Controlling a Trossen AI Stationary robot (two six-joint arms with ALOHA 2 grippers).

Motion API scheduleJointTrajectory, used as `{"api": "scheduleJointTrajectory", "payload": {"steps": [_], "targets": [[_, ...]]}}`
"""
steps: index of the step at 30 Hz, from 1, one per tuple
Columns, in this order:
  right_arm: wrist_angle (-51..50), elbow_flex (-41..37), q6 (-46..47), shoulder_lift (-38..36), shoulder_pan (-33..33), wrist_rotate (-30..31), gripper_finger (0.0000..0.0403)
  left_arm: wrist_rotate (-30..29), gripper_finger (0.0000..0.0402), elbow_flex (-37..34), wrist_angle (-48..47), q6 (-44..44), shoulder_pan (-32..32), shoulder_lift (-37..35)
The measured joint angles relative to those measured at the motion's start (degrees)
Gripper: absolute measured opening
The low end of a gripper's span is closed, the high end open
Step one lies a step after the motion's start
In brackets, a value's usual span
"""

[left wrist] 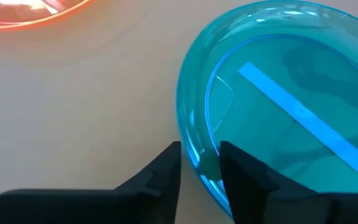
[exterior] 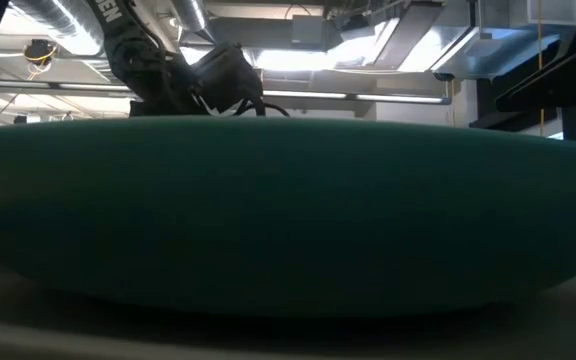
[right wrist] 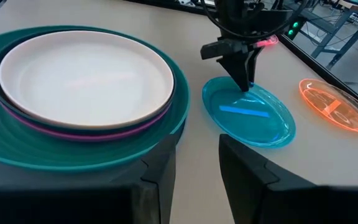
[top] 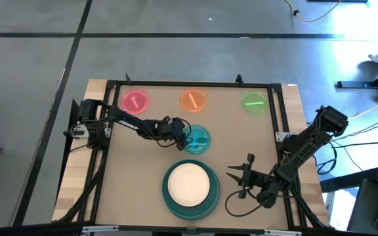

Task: Stack plastic plates
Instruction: Stack the blue transparent plate on top of the white plate

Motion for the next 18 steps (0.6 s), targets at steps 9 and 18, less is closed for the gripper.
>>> {"api": "scheduleJointTrajectory", "payload": {"steps": [9,18], "targets": [[-0.01,0.00,-0.22,0.00,0.00,0.02,0.0113,-0.02,0.0061,0.00,0.05,1.35,0.00,0.00],[-0.02,0.00,-0.22,0.00,0.00,0.02,0.0113,-1.60,0.0015,0.00,0.10,1.45,0.04,0.00]]}}
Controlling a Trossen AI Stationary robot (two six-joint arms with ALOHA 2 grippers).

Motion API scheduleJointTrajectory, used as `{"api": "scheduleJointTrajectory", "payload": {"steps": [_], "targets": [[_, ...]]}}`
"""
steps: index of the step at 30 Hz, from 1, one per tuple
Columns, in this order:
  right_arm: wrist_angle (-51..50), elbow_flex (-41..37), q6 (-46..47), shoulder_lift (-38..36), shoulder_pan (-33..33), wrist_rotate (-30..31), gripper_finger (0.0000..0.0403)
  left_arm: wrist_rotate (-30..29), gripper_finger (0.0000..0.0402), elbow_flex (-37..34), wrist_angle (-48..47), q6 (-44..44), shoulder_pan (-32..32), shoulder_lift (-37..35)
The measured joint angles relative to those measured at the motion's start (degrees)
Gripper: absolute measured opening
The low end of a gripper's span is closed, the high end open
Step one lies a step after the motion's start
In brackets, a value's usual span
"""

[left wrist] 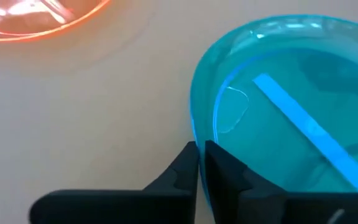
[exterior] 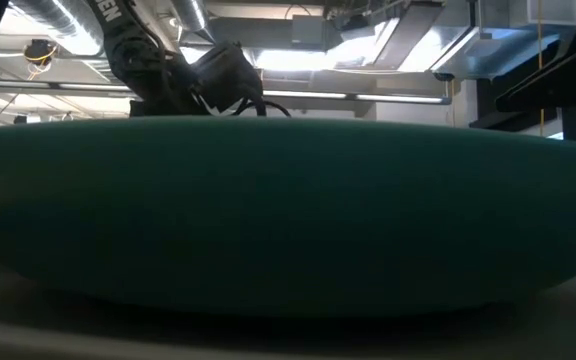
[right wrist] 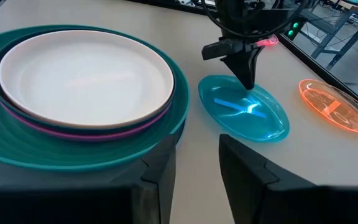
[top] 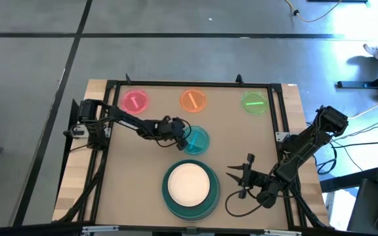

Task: Stack plastic plates
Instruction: Stack the blue transparent plate on top of the white plate

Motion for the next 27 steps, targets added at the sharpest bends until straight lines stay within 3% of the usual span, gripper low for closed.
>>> {"api": "scheduleJointTrajectory", "payload": {"steps": [14,27], "targets": [[-0.05,0.00,-0.37,0.00,0.01,0.00,0.0113,-0.10,0.0002,-0.09,0.98,1.81,-0.20,-0.78],[-0.99,-0.02,-0.42,0.00,0.00,1.46,0.0113,-5.47,0.0003,-0.09,-3.98,4.50,-4.47,-11.52]]}}
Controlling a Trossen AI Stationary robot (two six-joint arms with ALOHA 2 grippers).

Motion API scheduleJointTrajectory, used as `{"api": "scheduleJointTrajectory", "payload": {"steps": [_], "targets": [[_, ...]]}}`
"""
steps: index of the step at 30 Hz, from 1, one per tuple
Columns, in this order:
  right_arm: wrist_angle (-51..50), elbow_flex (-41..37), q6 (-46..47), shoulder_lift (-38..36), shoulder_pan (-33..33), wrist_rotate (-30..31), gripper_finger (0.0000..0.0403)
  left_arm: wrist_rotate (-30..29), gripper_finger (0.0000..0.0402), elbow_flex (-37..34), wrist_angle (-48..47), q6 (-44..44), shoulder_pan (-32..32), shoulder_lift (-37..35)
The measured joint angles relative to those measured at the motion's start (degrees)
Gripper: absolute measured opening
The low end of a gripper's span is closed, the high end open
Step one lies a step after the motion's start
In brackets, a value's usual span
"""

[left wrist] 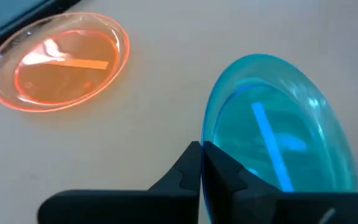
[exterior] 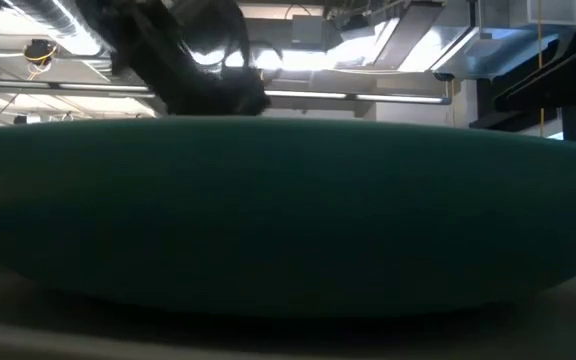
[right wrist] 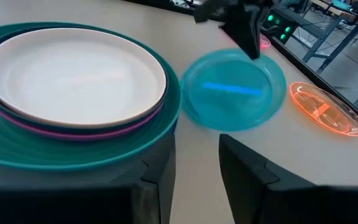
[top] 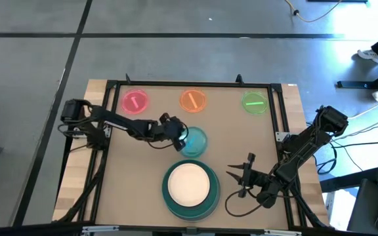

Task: Stack plastic plates
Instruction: Stack the blue transparent plate on top of the white plate

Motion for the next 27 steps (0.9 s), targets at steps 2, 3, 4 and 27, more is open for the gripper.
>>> {"api": "scheduleJointTrajectory", "payload": {"steps": [2,3,4,27], "targets": [[0.02,0.00,0.00,0.00,0.02,0.05,0.0113,-1.33,0.0003,-0.04,-0.65,0.13,-1.08,-2.13],[0.00,0.00,0.00,0.00,0.00,0.05,0.0113,-2.06,0.0003,0.00,-0.85,0.13,-1.69,-3.15],[0.00,0.00,0.00,0.00,0.00,0.05,0.0113,-2.86,0.0003,0.00,-1.95,0.13,-2.30,-4.33],[-0.24,0.00,0.00,0.00,0.00,1.41,0.0113,-2.99,0.0004,0.00,-2.98,2.39,-15.83,-13.75]]}}
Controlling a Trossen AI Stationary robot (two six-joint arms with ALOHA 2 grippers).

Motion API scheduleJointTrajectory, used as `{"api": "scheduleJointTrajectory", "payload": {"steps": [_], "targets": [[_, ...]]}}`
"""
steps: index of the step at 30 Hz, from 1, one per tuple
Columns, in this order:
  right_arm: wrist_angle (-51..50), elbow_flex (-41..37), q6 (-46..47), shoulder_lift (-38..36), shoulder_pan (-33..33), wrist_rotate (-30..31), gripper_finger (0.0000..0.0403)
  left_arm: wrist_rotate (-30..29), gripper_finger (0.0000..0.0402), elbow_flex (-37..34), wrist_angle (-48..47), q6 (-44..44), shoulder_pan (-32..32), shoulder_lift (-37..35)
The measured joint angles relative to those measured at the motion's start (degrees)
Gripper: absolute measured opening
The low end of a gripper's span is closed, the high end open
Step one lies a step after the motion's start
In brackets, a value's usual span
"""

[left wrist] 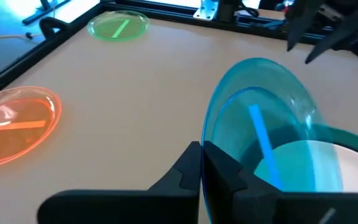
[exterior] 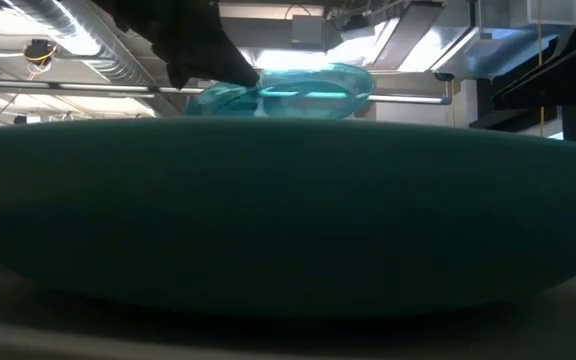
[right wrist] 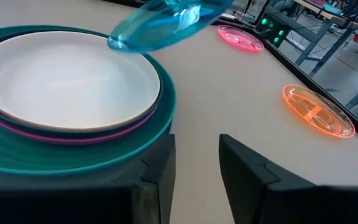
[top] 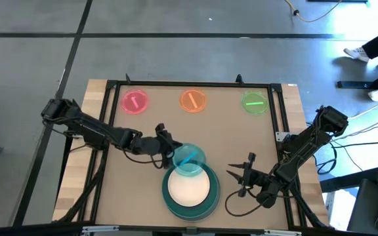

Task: Stack plastic plates
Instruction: Stack the blue transparent plate on top of the white plate

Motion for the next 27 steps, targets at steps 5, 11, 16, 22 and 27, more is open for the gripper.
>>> {"api": "scheduleJointTrajectory", "payload": {"steps": [5,11,16,22,27], "targets": [[0.00,0.00,0.00,0.00,0.00,0.14,0.0113,0.09,0.0004,0.02,0.95,-1.06,-2.29,1.50],[-0.02,0.00,0.00,0.00,0.00,0.17,0.0113,0.27,0.0004,0.02,7.24,-1.02,-4.65,6.56],[-0.02,0.00,0.00,0.00,0.01,0.19,0.0113,5.77,0.0004,0.02,10.74,-0.31,-4.70,10.62],[-0.02,0.00,0.00,0.00,0.00,0.19,0.0113,9.42,0.0004,0.02,12.49,-1.06,-4.98,14.41],[-0.01,0.00,0.00,0.00,0.00,0.19,0.0113,10.20,0.0004,0.02,12.40,-1.17,-5.01,16.10]]}}
